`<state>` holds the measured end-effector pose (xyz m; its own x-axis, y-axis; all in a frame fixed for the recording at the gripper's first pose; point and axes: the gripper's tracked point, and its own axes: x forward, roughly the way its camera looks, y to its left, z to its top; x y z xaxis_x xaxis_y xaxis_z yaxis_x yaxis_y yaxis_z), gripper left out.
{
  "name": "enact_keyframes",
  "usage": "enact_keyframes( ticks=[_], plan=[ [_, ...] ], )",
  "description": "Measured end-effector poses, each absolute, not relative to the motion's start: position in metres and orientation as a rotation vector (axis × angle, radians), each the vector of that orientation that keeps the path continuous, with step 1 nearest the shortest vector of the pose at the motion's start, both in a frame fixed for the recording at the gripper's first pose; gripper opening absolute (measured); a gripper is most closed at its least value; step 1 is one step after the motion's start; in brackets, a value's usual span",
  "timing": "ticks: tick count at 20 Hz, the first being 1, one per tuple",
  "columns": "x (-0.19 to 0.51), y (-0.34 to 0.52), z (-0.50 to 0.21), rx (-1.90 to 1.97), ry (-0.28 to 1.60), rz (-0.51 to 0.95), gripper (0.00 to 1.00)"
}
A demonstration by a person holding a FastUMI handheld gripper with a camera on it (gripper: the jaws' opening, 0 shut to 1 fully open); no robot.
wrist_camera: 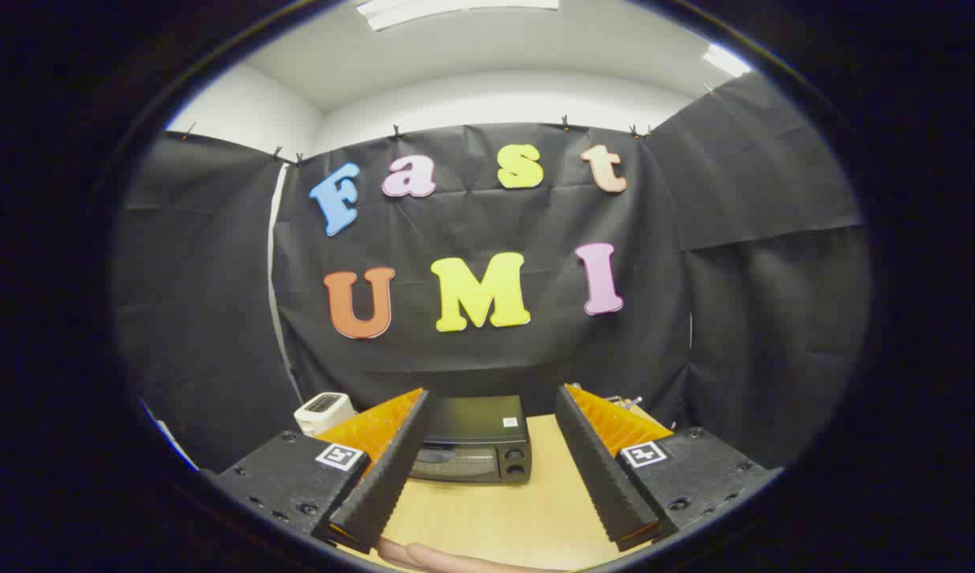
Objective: Open the toaster oven, put the food inside, and close the toaster oven door.
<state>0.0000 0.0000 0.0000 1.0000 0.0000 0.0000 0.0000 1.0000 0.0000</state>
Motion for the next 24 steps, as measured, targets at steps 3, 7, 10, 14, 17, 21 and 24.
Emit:
enact_keyframes(
  ticks=[3, 7, 10, 14, 17, 21, 24],
  plan=[
    [-0.001, 0.023, -0.009, -0.014, 0.007, -0.003, 1.0],
    [0.008, 0.044, -0.027, -0.028, 0.043, 0.007, 1.0],
    [0.011, 0.052, -0.028, -0.005, 0.051, 0.006, 1.0],
    [0.011, 0.066, -0.023, -0.001, 0.001, 0.023, 1.0],
    [0.02, 0.074, -0.035, -0.018, -0.007, 0.031, 1.0],
    [0.036, 0.091, -0.048, -0.017, 0.022, 0.068, 1.0],
    [0.07, 0.092, -0.059, 0.021, 0.03, 0.027, 1.0]
  ],
)
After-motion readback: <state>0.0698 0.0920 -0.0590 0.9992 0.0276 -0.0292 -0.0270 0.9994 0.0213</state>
